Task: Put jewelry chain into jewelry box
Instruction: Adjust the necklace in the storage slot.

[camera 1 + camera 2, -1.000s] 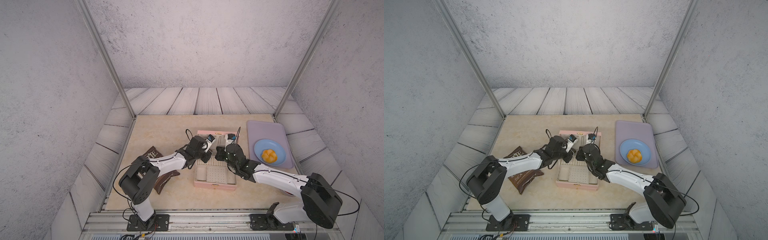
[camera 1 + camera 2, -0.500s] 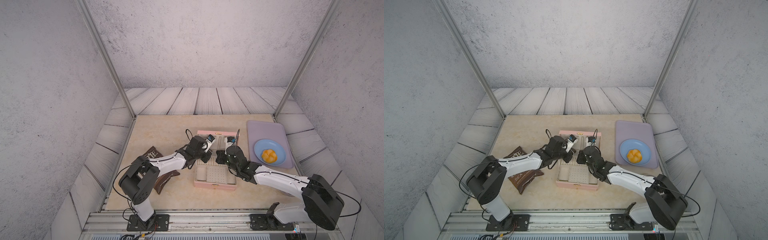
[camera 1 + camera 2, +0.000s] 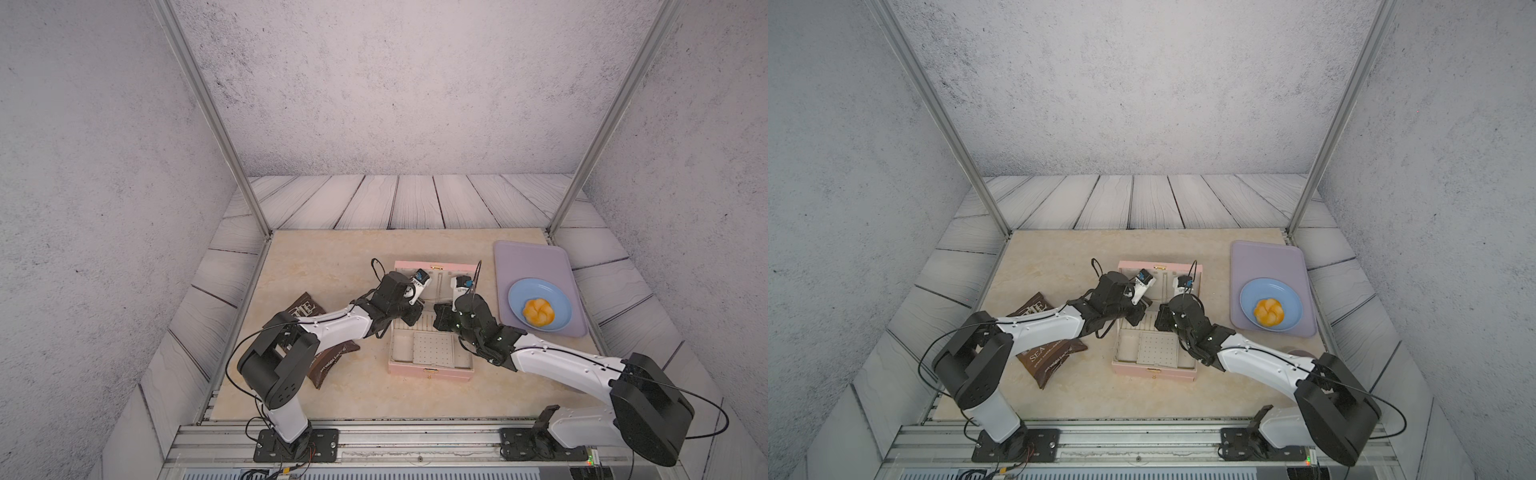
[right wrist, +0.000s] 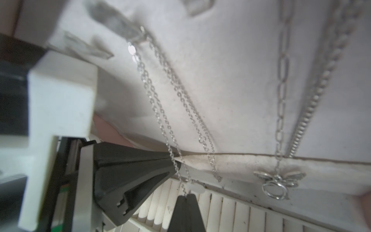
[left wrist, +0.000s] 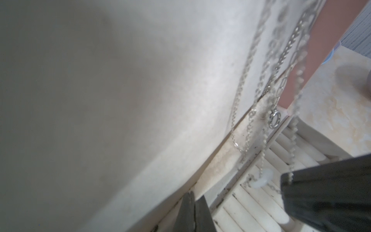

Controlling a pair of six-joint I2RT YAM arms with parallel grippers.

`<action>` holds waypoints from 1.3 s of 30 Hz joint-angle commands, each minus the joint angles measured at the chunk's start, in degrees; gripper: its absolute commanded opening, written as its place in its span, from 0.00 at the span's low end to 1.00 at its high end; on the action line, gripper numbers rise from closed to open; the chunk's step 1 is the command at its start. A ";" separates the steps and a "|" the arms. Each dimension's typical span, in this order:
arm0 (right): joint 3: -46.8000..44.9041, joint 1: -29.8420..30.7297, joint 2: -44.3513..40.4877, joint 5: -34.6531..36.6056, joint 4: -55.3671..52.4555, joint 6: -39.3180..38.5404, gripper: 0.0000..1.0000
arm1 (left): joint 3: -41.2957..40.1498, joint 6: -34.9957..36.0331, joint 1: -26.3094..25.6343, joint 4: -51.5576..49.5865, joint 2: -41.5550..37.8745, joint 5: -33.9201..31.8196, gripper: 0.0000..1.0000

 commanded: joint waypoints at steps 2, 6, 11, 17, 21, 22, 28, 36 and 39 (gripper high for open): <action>-0.26 -0.12 1.13 -0.51 0.11 0.13 0.00 | 0.62 -1.20 -0.27 3.10 -1.89 2.07 0.00; 0.16 -0.16 1.78 -0.20 0.15 -0.19 0.00 | 0.65 -1.21 -0.30 3.10 -1.91 2.16 0.00; 0.54 -0.17 2.52 -0.18 0.29 -0.29 0.00 | 0.62 -1.19 -0.22 3.09 -1.88 2.29 0.00; 0.21 -0.17 -0.53 0.90 -2.24 -1.09 0.40 | 0.63 -1.11 -0.28 3.15 -2.00 2.49 0.00; -1.70 -0.20 -7.17 2.99 -5.39 -2.79 0.54 | 0.76 -1.02 -0.28 3.04 -1.99 2.53 0.00; -2.50 -0.18 -9.15 3.82 -6.04 -3.44 0.54 | 0.70 -1.02 -0.27 3.05 -1.97 2.62 0.00; -5.38 -0.26 -14.63 9.40 -5.39 -7.95 0.46 | 0.71 -1.10 -0.28 3.08 -1.99 3.07 0.00; -0.97 -0.54 -5.51 6.64 -0.56 -10.43 0.36 | 0.80 -0.85 -0.23 3.08 -1.81 3.52 0.00; 0.61 -0.57 -2.08 7.11 1.29 -10.68 0.36 | 0.93 -0.75 -0.19 2.95 -1.87 3.61 0.00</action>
